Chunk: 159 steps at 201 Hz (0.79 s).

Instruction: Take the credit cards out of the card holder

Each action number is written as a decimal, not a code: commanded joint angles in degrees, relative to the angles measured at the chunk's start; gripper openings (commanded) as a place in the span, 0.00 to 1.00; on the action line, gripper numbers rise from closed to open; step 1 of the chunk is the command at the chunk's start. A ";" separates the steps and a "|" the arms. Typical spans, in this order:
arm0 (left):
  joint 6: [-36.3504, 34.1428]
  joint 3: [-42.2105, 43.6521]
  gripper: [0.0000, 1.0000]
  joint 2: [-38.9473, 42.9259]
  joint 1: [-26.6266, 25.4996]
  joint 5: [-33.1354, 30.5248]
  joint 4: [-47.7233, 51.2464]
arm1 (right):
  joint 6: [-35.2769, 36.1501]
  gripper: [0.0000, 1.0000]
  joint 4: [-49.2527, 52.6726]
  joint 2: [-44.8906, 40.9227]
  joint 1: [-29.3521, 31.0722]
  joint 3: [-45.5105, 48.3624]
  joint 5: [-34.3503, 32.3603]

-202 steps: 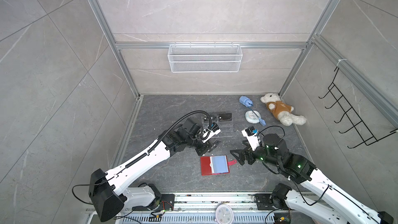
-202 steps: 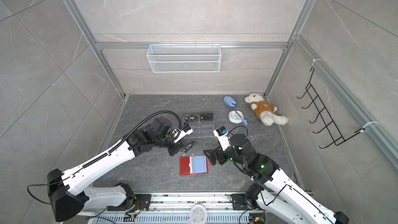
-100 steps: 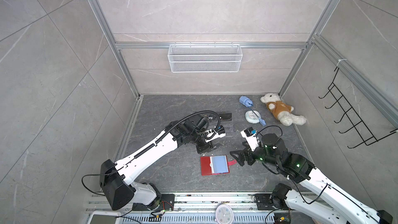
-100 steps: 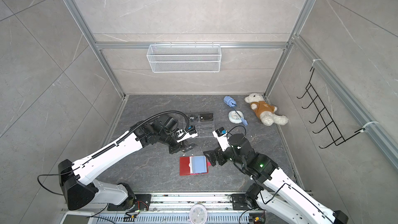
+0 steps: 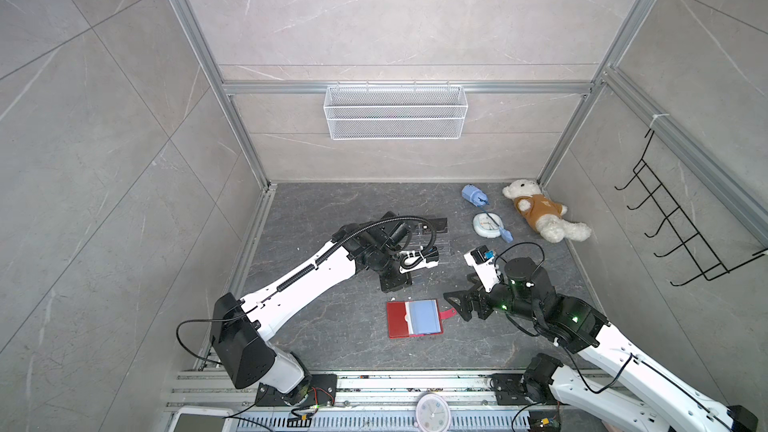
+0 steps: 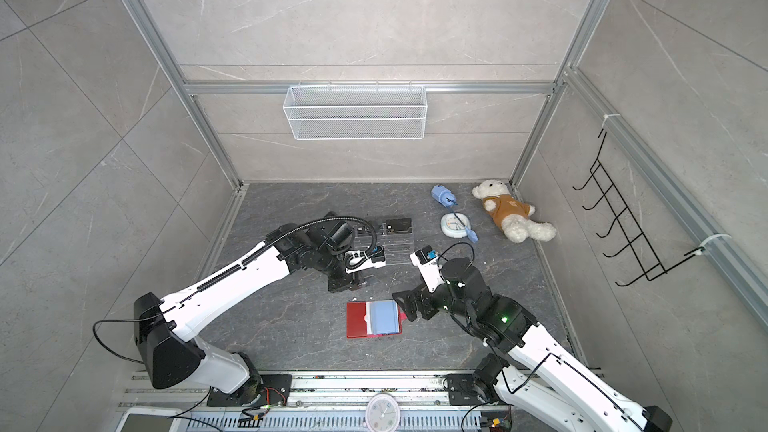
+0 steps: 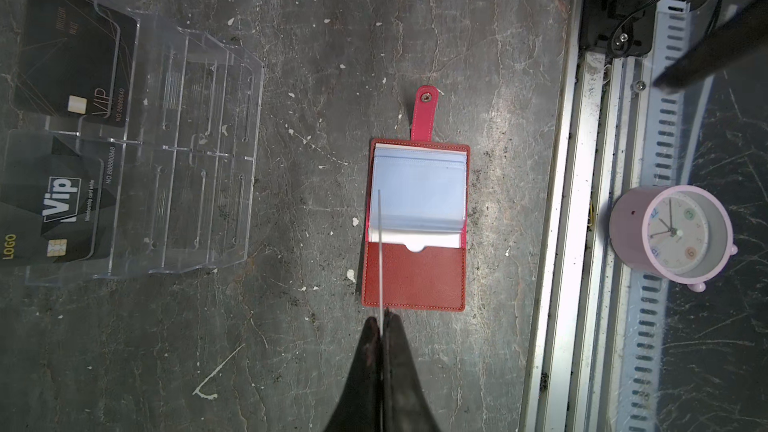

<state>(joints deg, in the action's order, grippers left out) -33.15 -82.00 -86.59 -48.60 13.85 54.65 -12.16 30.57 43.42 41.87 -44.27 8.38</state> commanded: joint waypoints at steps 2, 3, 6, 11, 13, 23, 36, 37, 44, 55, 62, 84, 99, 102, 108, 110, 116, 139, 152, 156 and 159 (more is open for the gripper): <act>-2.40 -2.50 0.00 -0.68 -0.13 -1.28 1.83 | 0.50 0.99 1.68 -0.78 -0.21 -1.85 -0.01; -2.42 -2.48 0.00 -0.77 -0.11 -1.32 1.89 | 0.49 0.99 1.69 -0.78 -0.17 -1.86 -0.02; -2.45 -2.69 0.00 -0.96 -0.12 -1.50 1.96 | 0.55 1.00 1.69 -0.79 -0.19 -1.87 -0.05; -2.68 -2.94 0.00 -1.26 -0.12 -1.78 2.18 | 0.56 1.00 1.77 -0.92 -0.19 -1.87 -0.12; -2.75 -3.02 0.00 -1.36 -0.10 -1.91 2.27 | 0.56 1.00 1.78 -0.89 -0.14 -1.87 -0.16; -3.08 -3.66 0.00 -2.31 -0.09 -2.79 2.60 | 0.56 1.00 1.86 -0.97 -0.16 -1.87 -0.36; -3.84 -4.53 0.00 -3.41 -0.09 -4.39 3.14 | 0.61 1.00 1.95 -1.13 -0.17 -1.87 -0.55; -3.94 -4.59 0.00 -3.50 -0.09 -4.50 3.20 | 0.63 1.00 1.95 -1.14 -0.10 -1.83 -0.55; -4.31 -5.20 0.00 -4.28 -0.09 -5.44 3.56 | 0.63 1.00 1.87 -1.14 -0.17 -1.78 -0.56; -4.84 -6.09 0.00 -5.25 -0.10 -6.77 3.96 | 0.65 1.00 1.86 -1.14 -0.11 -1.78 -0.56; -5.23 -6.57 0.00 -5.79 -0.09 -7.49 4.13 | 0.59 1.00 1.86 -1.14 -0.17 -1.78 -0.40; -6.33 -8.62 0.00 -7.78 -0.09 -9.78 4.98 | 0.72 1.00 2.03 -0.97 -0.20 -1.78 -0.54; -6.89 -10.64 0.00 -9.29 -0.16 -12.02 5.97 | 0.67 1.00 2.17 -0.99 -0.19 -1.78 -0.98; -7.04 -11.00 0.00 -9.53 -0.10 -12.37 6.13 | 0.73 1.00 2.20 -0.97 -0.17 -1.78 -1.00; -7.46 -11.51 0.00 -9.93 -0.09 -13.16 6.25 | 0.67 1.00 2.19 -0.97 -0.15 -1.78 -1.00; -7.55 -11.65 0.00 -10.03 -0.09 -13.30 6.23 | 0.72 1.00 2.21 -1.01 -0.15 -1.78 -1.00; -7.93 -12.03 0.00 -10.32 -0.09 -13.91 6.23 | 0.69 1.00 2.22 -1.05 -0.10 -1.78 -0.92; -9.51 -13.37 0.00 -11.51 -0.11 -16.04 5.99 | 0.80 0.99 2.22 -1.23 -0.20 -1.78 -1.06; -10.30 -14.44 0.00 -12.31 -0.07 -16.79 6.08 | 0.80 1.00 2.30 -1.32 -0.20 -1.78 -1.36; -10.49 -14.78 0.00 -12.55 -0.10 -16.99 6.14 | 0.82 1.00 2.39 -1.32 -0.15 -1.79 -1.48; -10.60 -15.11 0.00 -12.73 -0.06 -17.06 6.24 | 0.83 1.00 2.39 -1.32 -0.19 -1.76 -1.60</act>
<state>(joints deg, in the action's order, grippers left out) -40.86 -93.67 -97.93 -48.60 -0.43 59.13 -12.14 31.99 42.83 41.87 -44.27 7.94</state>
